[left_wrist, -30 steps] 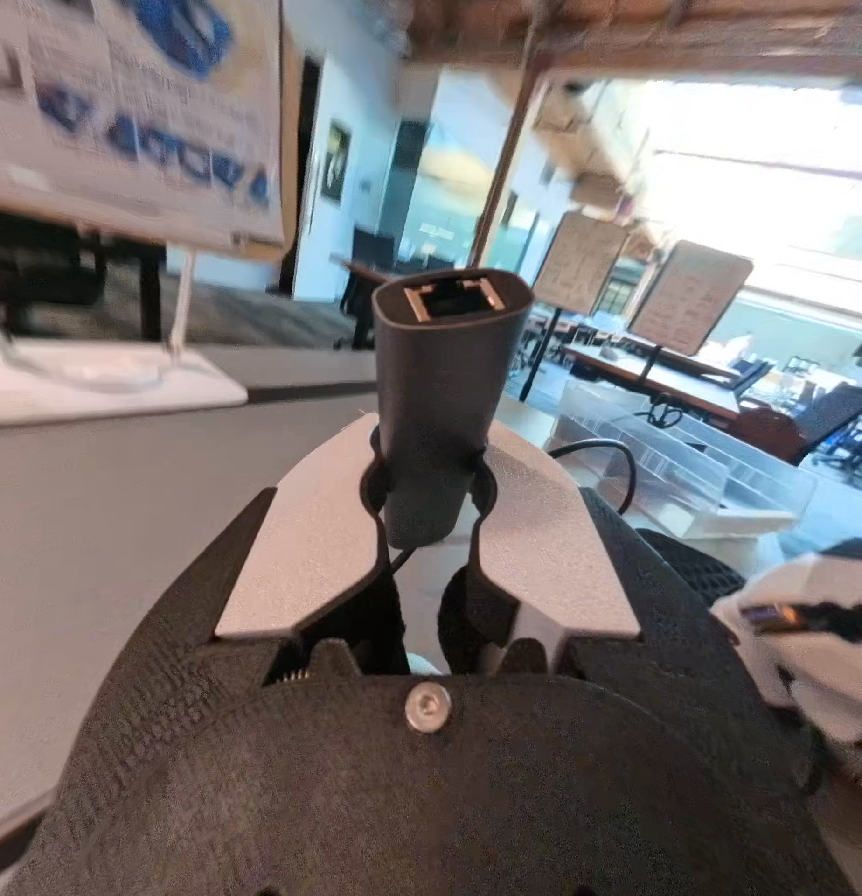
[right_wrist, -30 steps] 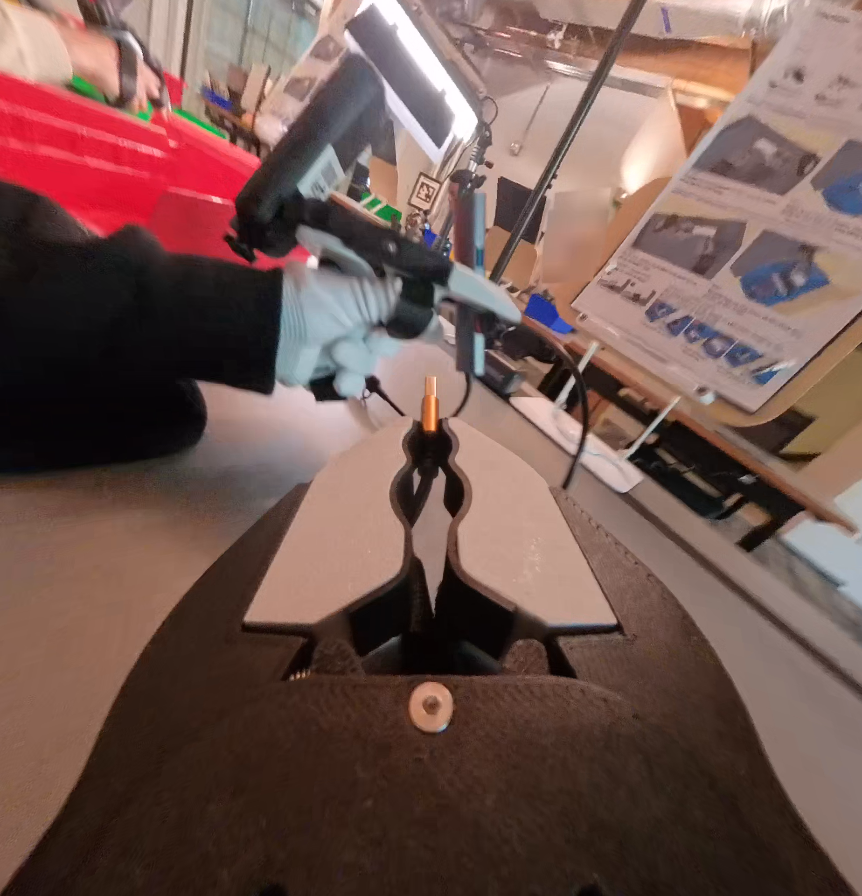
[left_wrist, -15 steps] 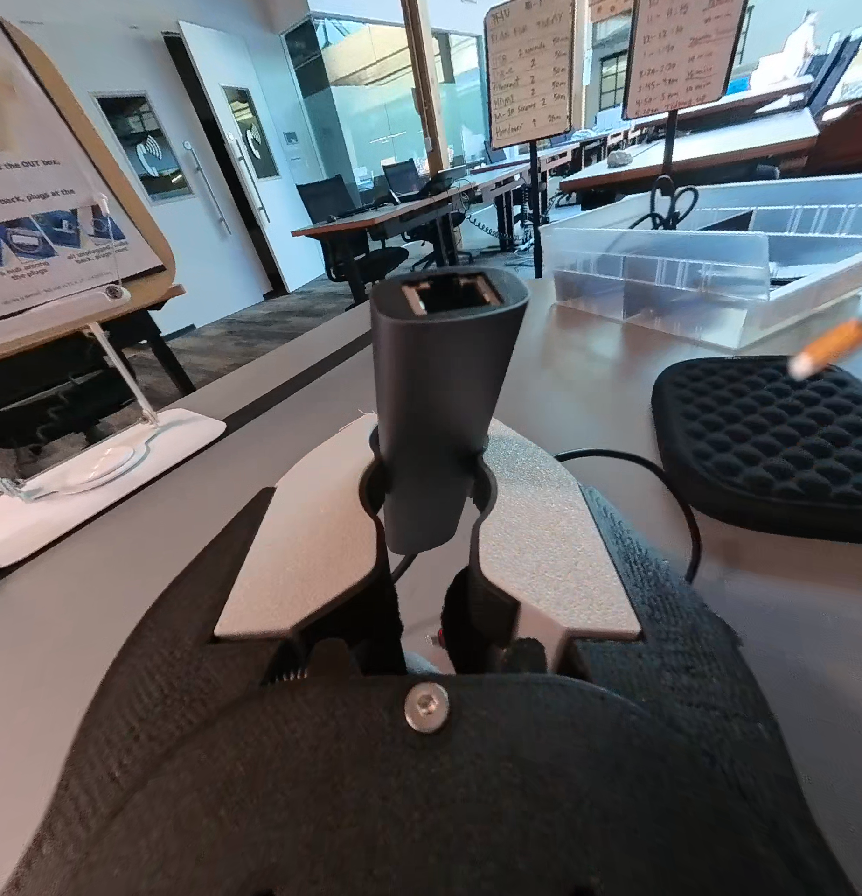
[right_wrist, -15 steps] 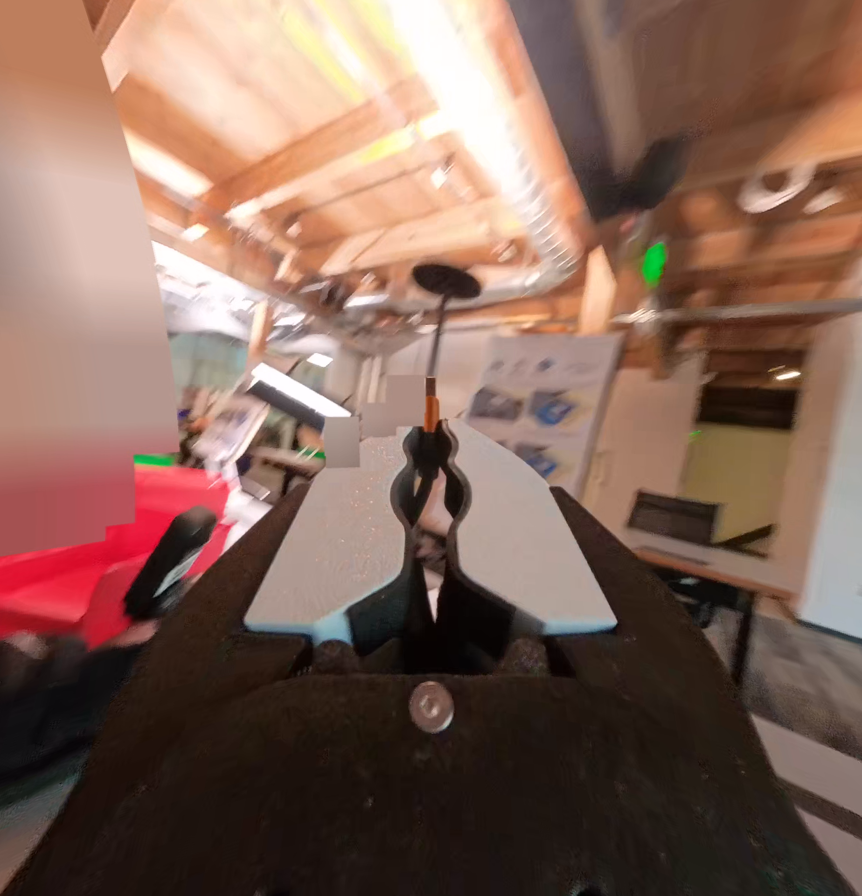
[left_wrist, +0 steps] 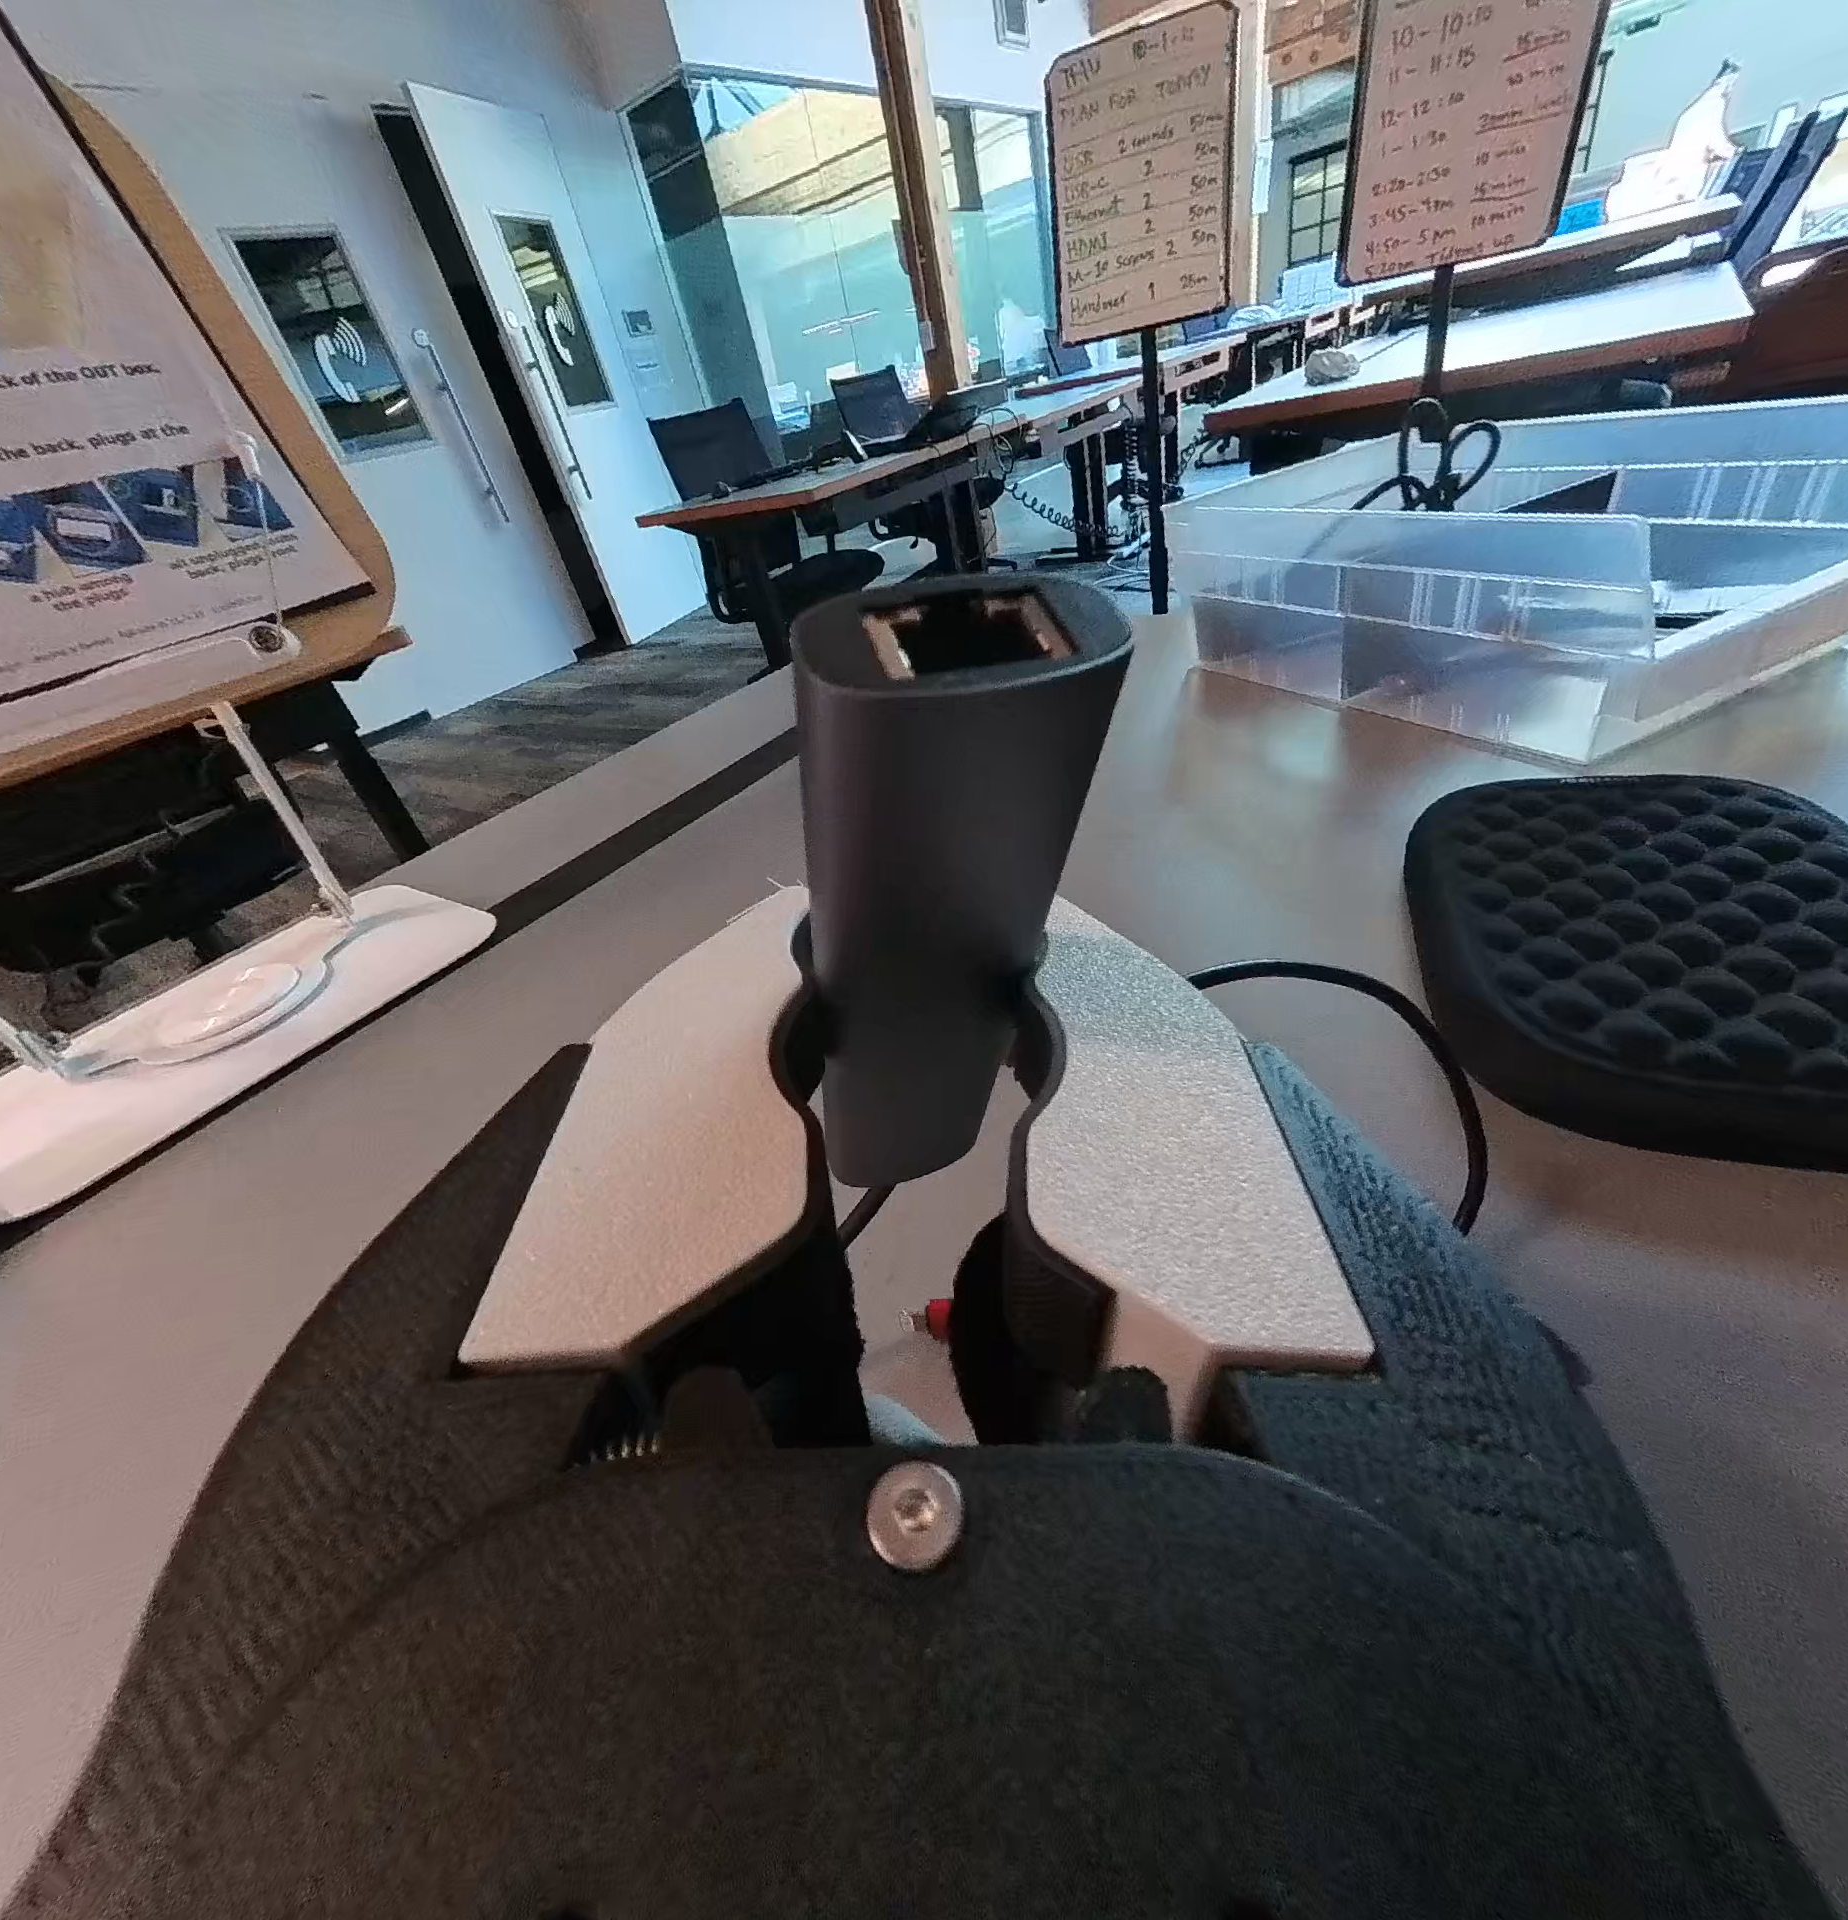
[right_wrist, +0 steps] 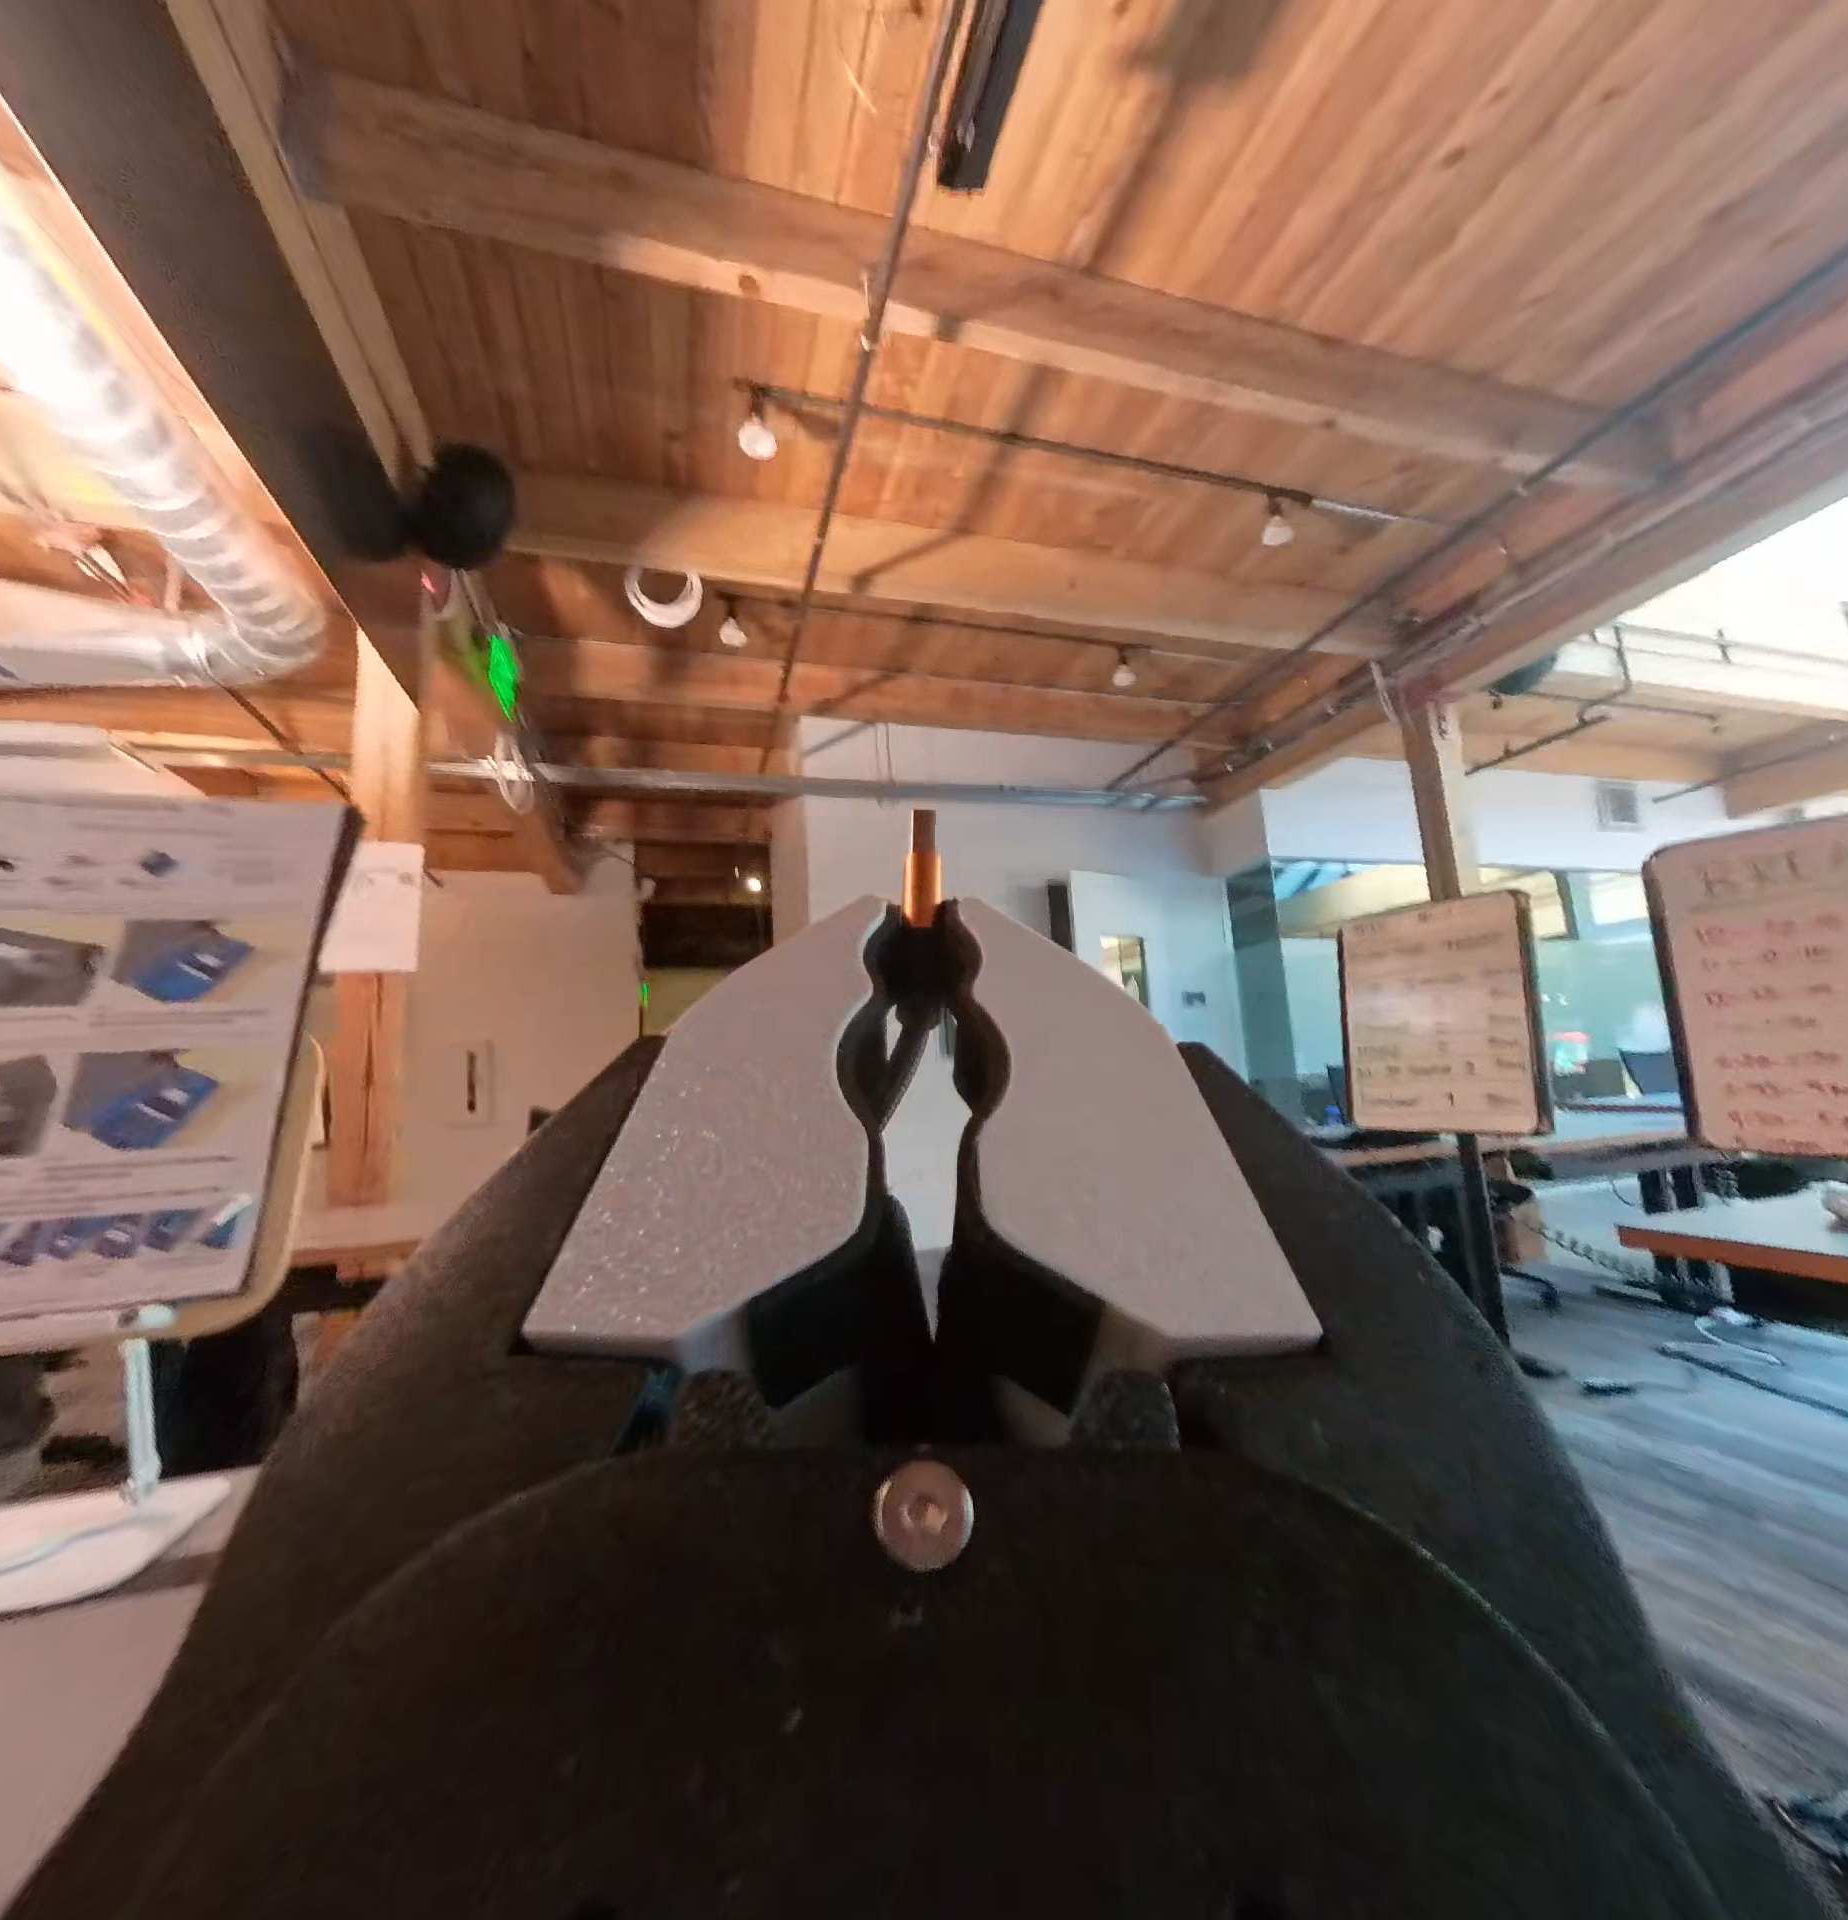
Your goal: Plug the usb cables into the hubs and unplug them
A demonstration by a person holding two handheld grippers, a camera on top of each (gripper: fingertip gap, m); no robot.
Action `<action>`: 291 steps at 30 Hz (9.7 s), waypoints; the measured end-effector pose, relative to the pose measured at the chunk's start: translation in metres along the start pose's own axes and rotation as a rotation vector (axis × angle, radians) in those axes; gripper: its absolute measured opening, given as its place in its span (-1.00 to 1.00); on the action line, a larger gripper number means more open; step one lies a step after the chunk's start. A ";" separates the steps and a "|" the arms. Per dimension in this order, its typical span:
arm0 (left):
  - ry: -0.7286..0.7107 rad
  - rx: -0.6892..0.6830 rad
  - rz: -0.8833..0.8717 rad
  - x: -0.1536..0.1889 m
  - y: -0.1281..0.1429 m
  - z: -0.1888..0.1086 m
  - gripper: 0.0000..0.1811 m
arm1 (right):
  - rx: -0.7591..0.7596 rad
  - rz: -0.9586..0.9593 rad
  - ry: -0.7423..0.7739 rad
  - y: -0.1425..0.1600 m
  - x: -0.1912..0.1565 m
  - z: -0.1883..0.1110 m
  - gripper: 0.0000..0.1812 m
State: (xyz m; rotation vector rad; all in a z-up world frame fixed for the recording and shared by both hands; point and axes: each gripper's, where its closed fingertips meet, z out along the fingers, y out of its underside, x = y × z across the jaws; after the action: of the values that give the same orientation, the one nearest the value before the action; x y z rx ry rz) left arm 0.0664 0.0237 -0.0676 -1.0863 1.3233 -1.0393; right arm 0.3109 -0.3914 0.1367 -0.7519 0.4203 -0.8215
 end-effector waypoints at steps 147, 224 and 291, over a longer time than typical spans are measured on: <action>0.177 0.289 -0.467 -0.026 -0.031 -0.024 -0.65 | -0.149 -0.017 -0.769 0.051 -0.221 -0.003 0.07; 0.022 0.299 0.083 0.007 -0.038 -0.009 -0.26 | -1.388 -0.723 -0.932 0.321 0.011 -0.004 -0.50; -0.998 0.488 0.301 -0.074 -0.125 -0.392 -0.37 | -1.304 -0.395 -0.292 0.325 -0.154 -0.056 -0.61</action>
State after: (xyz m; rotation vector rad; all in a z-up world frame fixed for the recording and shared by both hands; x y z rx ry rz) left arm -0.3210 0.0683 0.0840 -0.8036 0.3681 -0.4217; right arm 0.3438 -0.1497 -0.1331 -2.1899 0.5328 -0.7173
